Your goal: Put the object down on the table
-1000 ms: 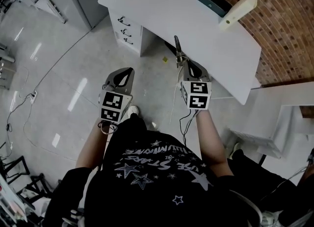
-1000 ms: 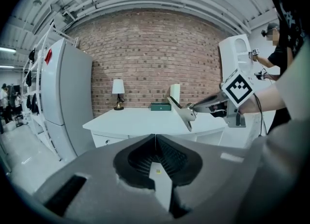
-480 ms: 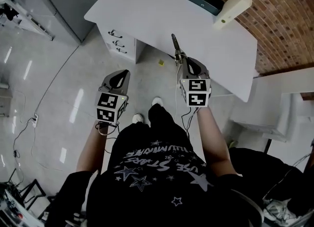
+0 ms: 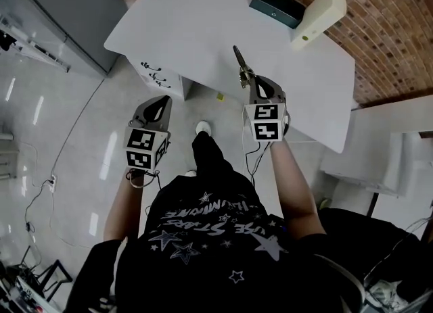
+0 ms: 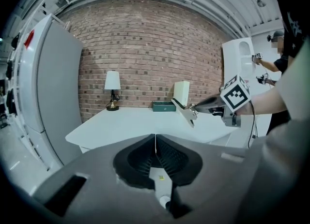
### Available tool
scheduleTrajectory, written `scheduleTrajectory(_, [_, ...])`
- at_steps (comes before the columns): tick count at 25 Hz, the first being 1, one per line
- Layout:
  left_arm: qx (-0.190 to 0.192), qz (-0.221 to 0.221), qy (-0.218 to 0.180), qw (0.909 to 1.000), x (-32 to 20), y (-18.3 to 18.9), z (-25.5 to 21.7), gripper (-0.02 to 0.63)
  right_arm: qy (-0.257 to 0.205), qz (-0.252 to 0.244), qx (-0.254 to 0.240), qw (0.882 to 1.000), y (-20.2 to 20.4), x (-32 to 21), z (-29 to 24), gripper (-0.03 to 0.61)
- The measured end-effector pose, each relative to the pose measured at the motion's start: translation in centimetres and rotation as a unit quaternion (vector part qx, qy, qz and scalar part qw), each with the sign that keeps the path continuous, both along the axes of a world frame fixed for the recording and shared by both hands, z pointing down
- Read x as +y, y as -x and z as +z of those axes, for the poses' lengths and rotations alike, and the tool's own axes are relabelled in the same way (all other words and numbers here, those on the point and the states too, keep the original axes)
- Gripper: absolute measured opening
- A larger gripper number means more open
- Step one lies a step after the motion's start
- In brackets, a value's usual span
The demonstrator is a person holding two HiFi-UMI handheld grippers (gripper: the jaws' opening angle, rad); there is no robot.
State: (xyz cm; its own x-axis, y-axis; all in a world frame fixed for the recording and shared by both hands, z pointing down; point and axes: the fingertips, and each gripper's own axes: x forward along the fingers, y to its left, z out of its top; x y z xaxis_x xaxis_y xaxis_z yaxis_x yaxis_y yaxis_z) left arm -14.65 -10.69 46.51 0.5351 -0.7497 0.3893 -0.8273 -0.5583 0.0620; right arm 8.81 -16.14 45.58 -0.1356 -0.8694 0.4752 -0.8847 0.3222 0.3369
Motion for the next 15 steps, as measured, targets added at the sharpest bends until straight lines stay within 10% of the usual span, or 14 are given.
scheduleTrajectory(15, [-0.019, 0.03, -0.003, 0.9994, -16.6, -6.7, -1.1, 0.02, 0.022, -0.011, 0.166, 0.986, -7.6, -14.9, 3.0, 0.006])
